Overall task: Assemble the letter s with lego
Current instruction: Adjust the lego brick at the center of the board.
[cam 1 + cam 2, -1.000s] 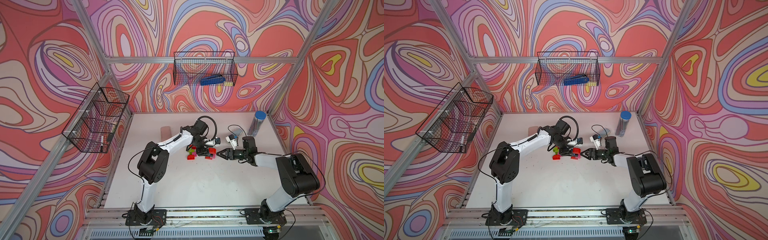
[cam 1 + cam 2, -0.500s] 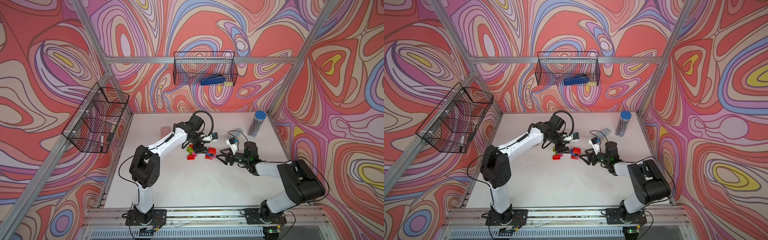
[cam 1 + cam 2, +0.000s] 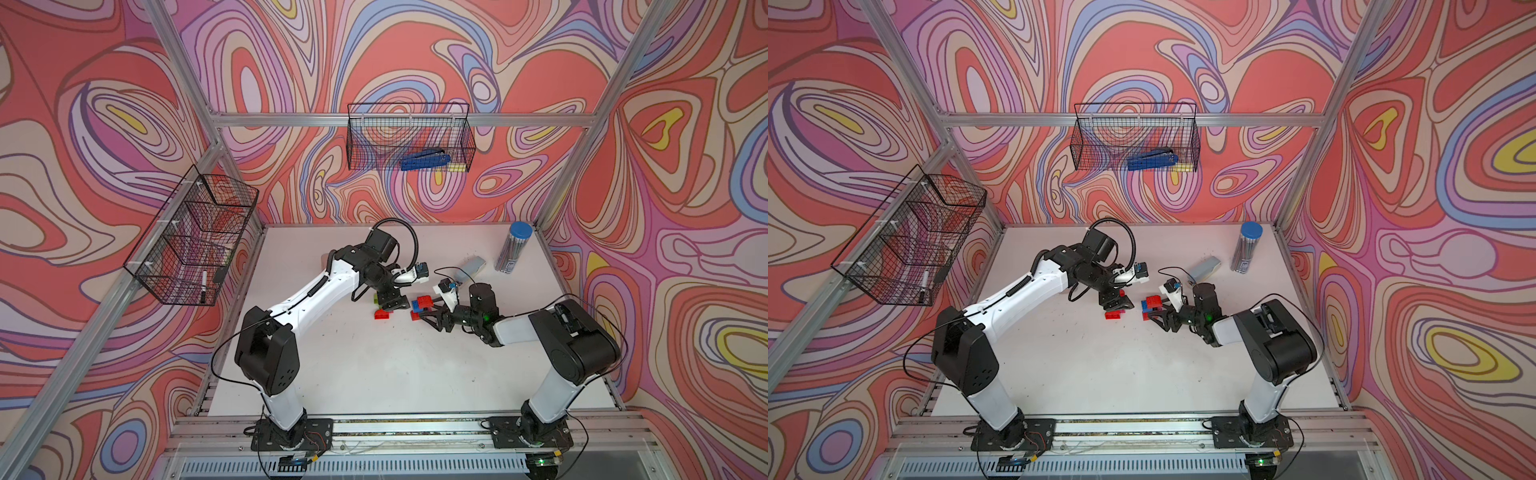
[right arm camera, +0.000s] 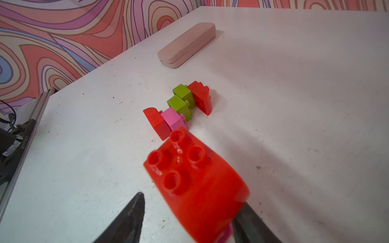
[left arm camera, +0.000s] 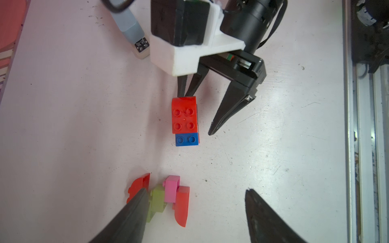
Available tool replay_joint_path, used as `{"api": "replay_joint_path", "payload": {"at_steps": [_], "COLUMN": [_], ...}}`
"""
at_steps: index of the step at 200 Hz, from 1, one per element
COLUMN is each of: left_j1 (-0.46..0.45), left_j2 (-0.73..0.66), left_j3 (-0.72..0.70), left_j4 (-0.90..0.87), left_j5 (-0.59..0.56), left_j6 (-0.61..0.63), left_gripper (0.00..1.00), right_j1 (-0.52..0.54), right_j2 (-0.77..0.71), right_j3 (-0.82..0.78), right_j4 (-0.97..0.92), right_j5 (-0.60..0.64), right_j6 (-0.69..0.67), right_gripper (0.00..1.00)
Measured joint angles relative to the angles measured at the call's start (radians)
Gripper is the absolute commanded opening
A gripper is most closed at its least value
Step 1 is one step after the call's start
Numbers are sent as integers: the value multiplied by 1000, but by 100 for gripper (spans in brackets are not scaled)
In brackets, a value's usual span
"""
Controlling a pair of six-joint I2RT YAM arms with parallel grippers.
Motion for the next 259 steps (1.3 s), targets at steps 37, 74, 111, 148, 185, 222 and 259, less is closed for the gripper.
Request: {"api": "replay_joint_path", "payload": {"at_steps": [37,74,111,148,185,222,259], "left_j1": [5,8,11,14,14,14,14], "left_j2": [-4,-4,-3,-1,1,1,15], "left_j3": [-16,-20,-20,-18,-18,-18,1], "left_j4": [-16,-24,-28,-42,-57,-65,-79], "left_j5": [0,0,0,1,2,3,3], "left_j6": [-5,-6,-6,-6,-6,-5,-5], "left_gripper": [75,75,75,75,76,76,76], "right_j1": [8,10,13,26,31,31,34], "right_j2": [35,32,-31,-82,-93,-81,-82], "right_j3": [25,25,16,-4,-8,6,5], "right_j4": [14,6,-36,-65,-86,-111,-123], "right_j5": [1,0,0,13,50,52,48], "right_j6": [-34,-55,-56,-59,-59,-64,-67], "right_gripper": [60,60,60,63,64,63,62]}}
